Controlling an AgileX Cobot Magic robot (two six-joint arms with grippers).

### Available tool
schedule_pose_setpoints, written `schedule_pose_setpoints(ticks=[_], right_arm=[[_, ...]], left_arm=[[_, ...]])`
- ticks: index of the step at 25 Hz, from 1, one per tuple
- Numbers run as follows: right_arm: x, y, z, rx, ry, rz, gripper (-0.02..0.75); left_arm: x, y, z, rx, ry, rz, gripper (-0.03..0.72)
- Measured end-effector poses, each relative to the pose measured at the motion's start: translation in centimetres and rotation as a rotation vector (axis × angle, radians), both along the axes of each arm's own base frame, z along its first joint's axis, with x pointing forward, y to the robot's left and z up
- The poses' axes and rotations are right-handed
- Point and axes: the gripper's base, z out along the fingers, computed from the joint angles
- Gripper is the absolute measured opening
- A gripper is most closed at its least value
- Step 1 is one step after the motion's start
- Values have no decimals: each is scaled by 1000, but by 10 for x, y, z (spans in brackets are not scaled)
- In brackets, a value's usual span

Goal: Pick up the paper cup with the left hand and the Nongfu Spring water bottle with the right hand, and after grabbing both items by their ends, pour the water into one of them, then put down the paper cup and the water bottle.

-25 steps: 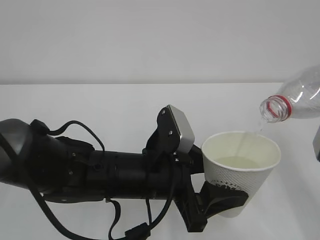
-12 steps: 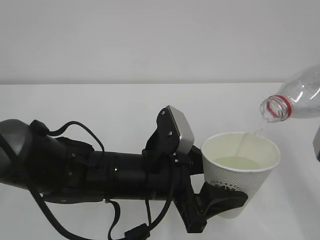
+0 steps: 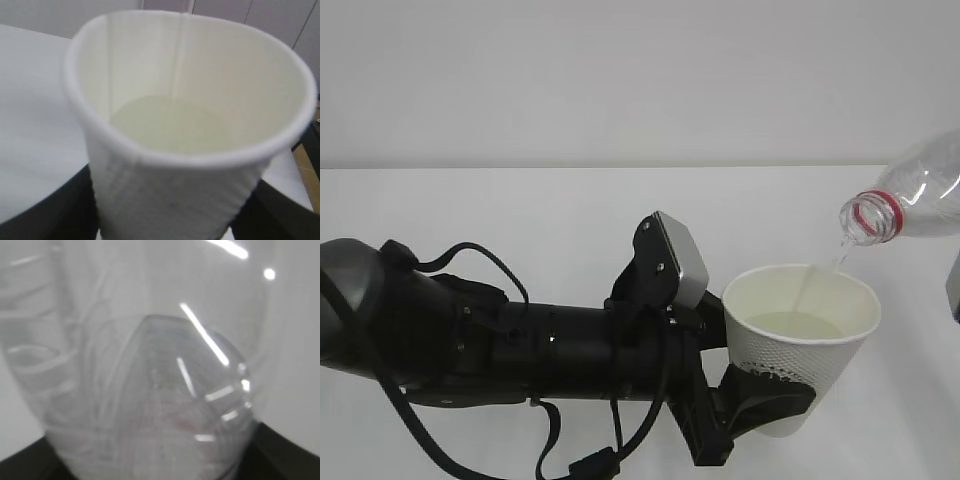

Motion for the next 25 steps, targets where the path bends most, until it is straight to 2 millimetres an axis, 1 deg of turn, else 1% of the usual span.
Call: schedule_pose_setpoints(ticks=[25], right_arm=[[0, -1, 0, -9, 0, -7, 495]], left_arm=[[0, 0, 0, 0, 0, 0, 517]])
